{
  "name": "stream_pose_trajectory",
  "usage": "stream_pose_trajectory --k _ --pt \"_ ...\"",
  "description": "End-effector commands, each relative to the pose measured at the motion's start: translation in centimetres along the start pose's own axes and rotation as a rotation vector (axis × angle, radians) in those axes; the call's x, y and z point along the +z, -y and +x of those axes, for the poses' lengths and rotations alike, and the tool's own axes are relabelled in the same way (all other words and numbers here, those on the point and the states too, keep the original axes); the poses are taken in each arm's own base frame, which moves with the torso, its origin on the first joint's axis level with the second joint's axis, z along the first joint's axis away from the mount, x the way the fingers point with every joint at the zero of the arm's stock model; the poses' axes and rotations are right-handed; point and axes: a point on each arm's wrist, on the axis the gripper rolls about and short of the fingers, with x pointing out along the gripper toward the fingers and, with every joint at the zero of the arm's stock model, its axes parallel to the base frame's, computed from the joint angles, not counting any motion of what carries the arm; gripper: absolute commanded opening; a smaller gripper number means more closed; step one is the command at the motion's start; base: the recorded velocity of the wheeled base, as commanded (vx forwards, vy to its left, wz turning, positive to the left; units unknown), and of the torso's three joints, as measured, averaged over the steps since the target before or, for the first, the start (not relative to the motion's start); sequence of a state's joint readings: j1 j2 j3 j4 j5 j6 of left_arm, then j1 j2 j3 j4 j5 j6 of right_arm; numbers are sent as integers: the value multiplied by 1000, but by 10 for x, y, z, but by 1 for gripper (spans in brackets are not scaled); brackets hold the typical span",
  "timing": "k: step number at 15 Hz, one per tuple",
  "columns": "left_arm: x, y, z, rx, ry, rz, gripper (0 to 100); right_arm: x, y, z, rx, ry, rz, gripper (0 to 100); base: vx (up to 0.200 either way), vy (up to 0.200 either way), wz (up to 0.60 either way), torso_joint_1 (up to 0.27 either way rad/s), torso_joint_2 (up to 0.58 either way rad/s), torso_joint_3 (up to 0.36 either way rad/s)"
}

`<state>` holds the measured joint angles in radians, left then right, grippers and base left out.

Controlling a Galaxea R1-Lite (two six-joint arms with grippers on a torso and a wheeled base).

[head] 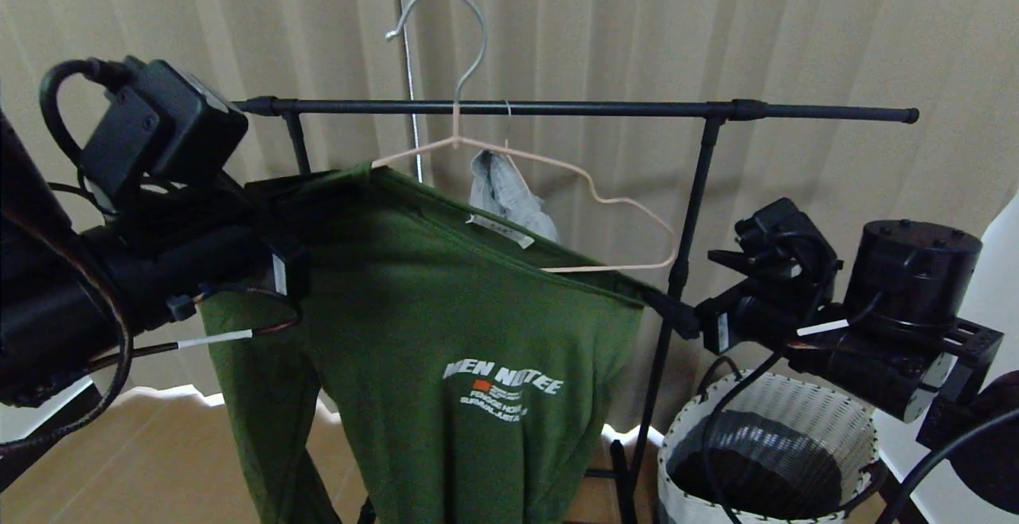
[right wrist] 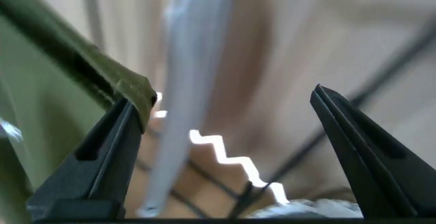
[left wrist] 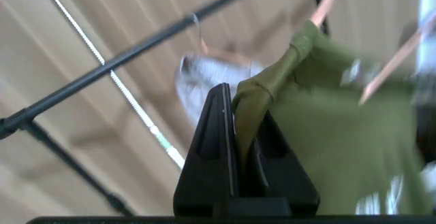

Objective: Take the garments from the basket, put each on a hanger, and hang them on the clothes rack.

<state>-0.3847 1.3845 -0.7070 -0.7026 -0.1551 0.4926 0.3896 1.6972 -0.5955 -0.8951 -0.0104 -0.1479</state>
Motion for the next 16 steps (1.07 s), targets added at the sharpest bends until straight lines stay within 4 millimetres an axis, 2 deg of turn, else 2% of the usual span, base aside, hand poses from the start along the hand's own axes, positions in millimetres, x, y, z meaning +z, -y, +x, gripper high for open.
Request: stream_pose_trajectory --k 1,4,7,12,16 --pt "-14 1 -3 3 -51 25 0 7 15 -1 -55 28 9 100 0 0 0 0 0 0" --pt "-28 1 -7 9 -107 80 0 11 20 1 -69 43 11 100 0 0 0 0 0 0" --pt "-41 7 -7 -20 -152 119 0 16 16 0 -50 59 8 100 0 0 0 0 0 0" --pt "-50 11 8 22 -229 118 0 30 -27 -13 115 87 -20 100 0 0 0 0 0 0" --pt "-44 21 10 29 -220 -26 0 31 -53 -19 254 89 -39 100 0 0 0 0 0 0"
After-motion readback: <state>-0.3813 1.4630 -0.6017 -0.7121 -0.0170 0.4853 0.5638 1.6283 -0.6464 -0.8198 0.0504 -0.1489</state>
